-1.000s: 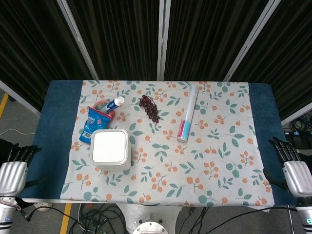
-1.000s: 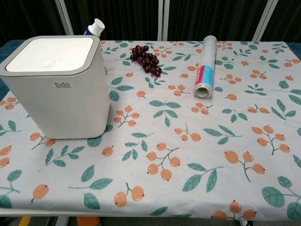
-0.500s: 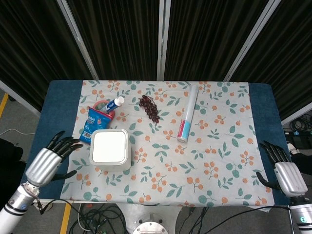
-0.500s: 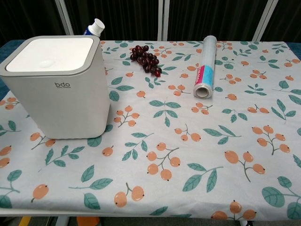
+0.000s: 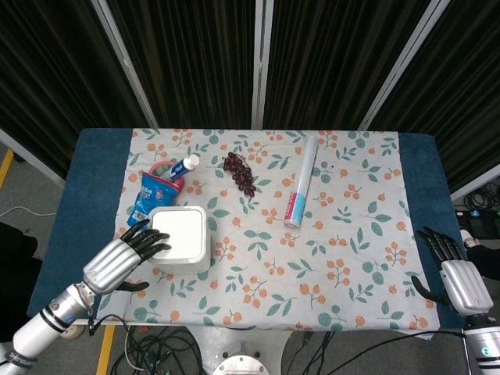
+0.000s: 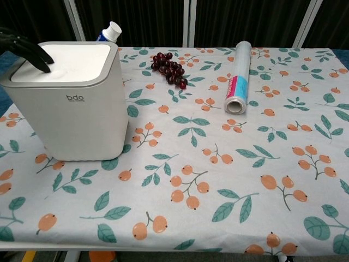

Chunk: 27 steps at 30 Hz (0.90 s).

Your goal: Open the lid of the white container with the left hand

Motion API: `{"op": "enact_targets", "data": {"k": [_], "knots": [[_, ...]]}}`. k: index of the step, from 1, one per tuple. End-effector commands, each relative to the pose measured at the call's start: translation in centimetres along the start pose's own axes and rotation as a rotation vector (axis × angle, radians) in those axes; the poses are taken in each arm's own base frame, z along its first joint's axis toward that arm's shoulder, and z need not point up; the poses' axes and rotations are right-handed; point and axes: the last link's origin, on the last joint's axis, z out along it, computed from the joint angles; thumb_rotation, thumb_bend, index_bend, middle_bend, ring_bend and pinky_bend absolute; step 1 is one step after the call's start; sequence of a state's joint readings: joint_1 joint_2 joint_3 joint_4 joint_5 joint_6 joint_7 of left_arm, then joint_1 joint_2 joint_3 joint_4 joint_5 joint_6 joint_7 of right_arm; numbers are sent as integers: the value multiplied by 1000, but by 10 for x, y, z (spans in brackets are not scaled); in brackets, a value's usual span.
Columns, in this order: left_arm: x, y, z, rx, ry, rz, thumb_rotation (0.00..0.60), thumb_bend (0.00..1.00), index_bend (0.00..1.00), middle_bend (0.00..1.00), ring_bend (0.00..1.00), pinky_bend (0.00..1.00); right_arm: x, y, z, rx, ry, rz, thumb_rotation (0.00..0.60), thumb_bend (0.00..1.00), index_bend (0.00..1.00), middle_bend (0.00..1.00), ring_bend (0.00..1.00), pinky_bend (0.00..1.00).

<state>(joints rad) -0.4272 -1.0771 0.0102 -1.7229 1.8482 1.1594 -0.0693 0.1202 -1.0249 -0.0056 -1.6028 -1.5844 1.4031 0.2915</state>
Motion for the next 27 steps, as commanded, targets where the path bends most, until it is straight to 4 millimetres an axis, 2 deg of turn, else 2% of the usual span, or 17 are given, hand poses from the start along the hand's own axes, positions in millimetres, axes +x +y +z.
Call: {"op": "enact_targets", "data": {"k": [1, 5, 8, 13, 18, 23, 27], "knots": [[-5, 2, 4, 11, -62, -4, 600, 89, 227, 179, 126, 0, 0, 0, 0, 2, 2, 0, 600, 269, 0, 0, 0, 0], [0, 3, 1, 29, -22, -15, 600, 89, 229, 184, 127, 0, 1, 0, 0, 3, 4, 0, 600, 269, 0, 0, 0, 0], [14, 0, -6, 54, 117, -28, 600, 89, 228, 177, 126, 0, 2, 0, 0, 3, 10, 0, 600, 269, 0, 0, 0, 0], [34, -15, -28, 140, 336, -43, 600, 89, 202, 135, 113, 0, 5, 2, -2, -2, 23, -2, 600, 270, 0, 0, 0, 0], [42, -36, -55, 270, 431, -47, 600, 89, 172, 107, 99, 0, 8, 1, -2, 3, 32, -9, 600, 270, 0, 0, 0, 0], [35, -57, -91, 453, 418, -47, 600, 90, 172, 107, 99, 0, 12, 1, -2, 8, 45, -18, 600, 270, 0, 0, 0, 0], [13, -68, -114, 602, 310, -19, 600, 89, 172, 107, 99, 0, 14, -1, -1, 16, 51, -23, 600, 270, 0, 0, 0, 0]]}}
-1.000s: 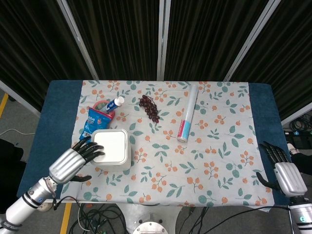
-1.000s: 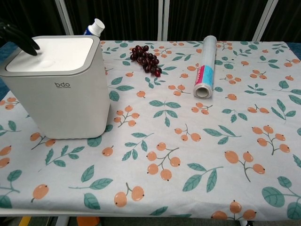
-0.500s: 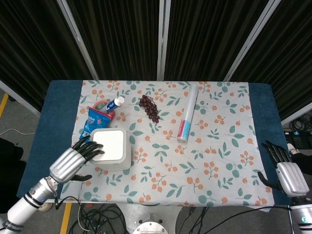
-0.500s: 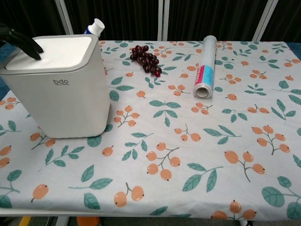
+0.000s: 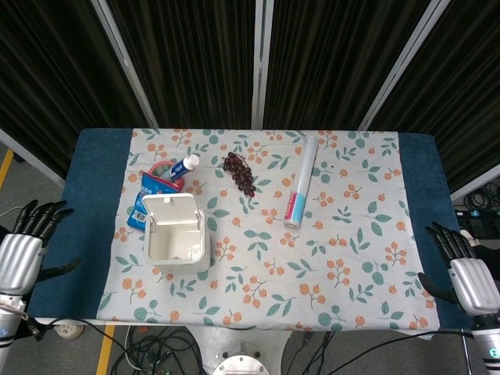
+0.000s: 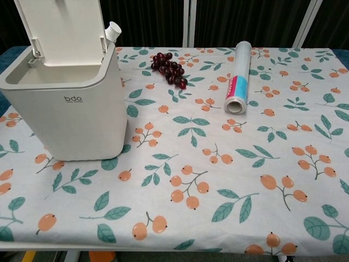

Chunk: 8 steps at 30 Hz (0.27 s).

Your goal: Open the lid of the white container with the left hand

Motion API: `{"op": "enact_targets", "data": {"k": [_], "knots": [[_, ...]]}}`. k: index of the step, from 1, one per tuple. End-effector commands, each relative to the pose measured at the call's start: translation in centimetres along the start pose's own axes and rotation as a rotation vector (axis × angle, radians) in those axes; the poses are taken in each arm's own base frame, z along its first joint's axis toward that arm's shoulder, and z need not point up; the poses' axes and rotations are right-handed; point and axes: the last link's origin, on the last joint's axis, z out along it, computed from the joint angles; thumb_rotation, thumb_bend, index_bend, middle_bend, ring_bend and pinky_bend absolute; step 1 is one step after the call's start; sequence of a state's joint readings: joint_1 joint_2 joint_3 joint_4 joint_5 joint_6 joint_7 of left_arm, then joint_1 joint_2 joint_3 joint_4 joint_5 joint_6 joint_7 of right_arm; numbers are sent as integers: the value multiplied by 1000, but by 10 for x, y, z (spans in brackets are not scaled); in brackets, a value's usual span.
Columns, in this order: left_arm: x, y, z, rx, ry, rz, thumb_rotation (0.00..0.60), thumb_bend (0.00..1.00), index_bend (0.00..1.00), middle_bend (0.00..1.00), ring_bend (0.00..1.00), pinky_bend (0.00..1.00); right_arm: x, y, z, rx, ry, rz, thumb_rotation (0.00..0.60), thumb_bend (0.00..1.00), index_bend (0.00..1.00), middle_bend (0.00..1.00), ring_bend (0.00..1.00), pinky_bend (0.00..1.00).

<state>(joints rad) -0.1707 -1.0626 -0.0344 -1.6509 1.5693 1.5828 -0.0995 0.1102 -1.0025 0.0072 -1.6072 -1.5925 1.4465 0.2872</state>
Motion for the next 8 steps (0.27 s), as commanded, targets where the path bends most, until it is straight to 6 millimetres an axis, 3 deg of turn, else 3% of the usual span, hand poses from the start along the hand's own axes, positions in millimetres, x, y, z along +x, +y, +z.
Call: {"op": "enact_targets", "data": {"k": [1, 8], "knots": [[-11, -23, -24, 142, -88, 102, 600, 89, 172, 107, 99, 0, 1, -2, 1, 9, 3, 0, 600, 270, 0, 0, 0, 0], [-26, -23, -49, 227, -108, 122, 600, 89, 172, 107, 99, 0, 7, -5, 1, 25, 58, 3, 600, 270, 0, 0, 0, 0]]}}
